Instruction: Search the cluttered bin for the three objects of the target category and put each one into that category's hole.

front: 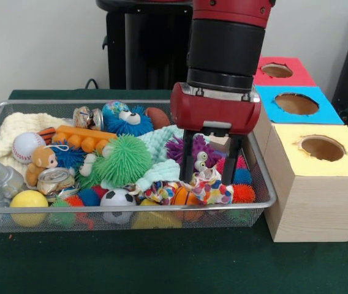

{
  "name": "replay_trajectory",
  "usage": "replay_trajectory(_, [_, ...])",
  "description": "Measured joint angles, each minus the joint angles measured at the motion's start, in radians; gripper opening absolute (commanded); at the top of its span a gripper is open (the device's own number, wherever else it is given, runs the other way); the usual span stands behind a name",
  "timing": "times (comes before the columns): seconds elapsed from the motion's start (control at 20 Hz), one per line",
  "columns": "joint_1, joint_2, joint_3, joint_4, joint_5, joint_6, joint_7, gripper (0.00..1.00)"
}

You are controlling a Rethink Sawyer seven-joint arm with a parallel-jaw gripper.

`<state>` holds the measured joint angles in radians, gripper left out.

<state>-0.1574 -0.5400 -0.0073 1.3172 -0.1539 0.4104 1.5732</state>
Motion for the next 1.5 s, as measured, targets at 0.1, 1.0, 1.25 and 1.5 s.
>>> replay_trajectory(0.1, [0.003,0.005,0.0,0.0,0.006,0.034,0.0,1.0])
replay_trajectory(1.0, [0.012,0.01,0.001,0.0,0.041,0.166,0.0,1.0])
replay_trajectory(1.25, [0.012,0.012,0.001,0.0,0.039,0.152,0.0,1.0])
replay_trajectory(1.5, [0.012,0.013,0.002,0.0,0.037,0.126,0.0,1.0])
